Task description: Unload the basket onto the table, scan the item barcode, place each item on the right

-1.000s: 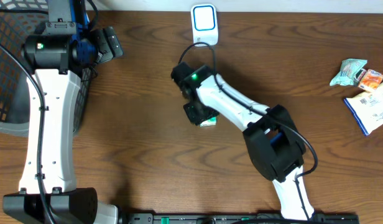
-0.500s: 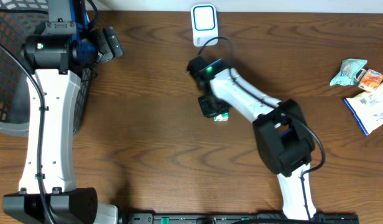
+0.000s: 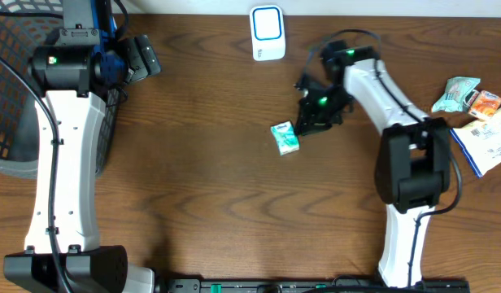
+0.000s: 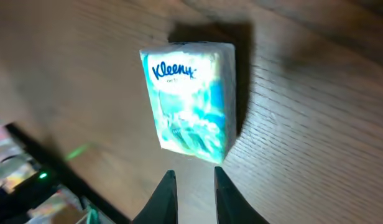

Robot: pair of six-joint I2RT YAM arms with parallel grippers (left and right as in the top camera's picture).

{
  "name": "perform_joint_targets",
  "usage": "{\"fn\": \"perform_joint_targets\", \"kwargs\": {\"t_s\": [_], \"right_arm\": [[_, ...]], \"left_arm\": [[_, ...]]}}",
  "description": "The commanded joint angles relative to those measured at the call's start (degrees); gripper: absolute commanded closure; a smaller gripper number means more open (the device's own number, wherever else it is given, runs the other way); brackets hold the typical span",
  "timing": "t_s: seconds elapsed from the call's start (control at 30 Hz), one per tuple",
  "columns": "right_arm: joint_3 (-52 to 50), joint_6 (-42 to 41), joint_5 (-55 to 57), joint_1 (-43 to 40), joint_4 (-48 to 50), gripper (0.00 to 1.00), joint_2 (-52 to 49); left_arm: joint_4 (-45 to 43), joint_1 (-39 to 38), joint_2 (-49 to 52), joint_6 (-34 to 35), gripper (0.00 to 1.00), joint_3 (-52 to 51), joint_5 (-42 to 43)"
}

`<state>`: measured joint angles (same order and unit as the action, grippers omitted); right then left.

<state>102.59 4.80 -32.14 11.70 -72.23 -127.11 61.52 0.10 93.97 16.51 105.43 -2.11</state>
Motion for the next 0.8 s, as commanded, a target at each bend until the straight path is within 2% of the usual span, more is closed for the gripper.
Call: {"fn": "perform_joint_targets", "kwargs": {"t_s": [0.0, 0.17, 0.23, 0.37, 0.43, 0.77], "right_arm": [[1.07, 4.28, -5.9, -1.11, -0.61, 0.85, -0.72], [1.01, 4.24, -5.88, -0.9, 0.26, 0.75, -0.72], [0.76, 3.32, -4.2, -0.15, 0.94, 0.58, -0.72], [-0.26, -4.28, 5.27, 1.44, 3.17, 0.45, -0.74], [-0.92, -7.19, 7.48, 2.25, 4.5, 0.44, -0.79], [-6.58, -11.04, 7.34, 4.81, 13.62, 0.45, -0.85]], "left_arm": [[0.15, -0.04, 0.02, 0.09, 0.02, 0.17, -0.94], [0.15, -0.04, 0.02, 0.09, 0.03, 0.17, -0.94], [0.15, -0.07, 0.02, 0.09, 0.02, 0.17, -0.94], [0.15, -0.07, 0.02, 0.09, 0.02, 0.17, -0.94], [0.15, -0.04, 0.02, 0.09, 0.02, 0.17, -0.94], [0.15, -0.07, 0.02, 0.09, 0.02, 0.17, -0.94]]}}
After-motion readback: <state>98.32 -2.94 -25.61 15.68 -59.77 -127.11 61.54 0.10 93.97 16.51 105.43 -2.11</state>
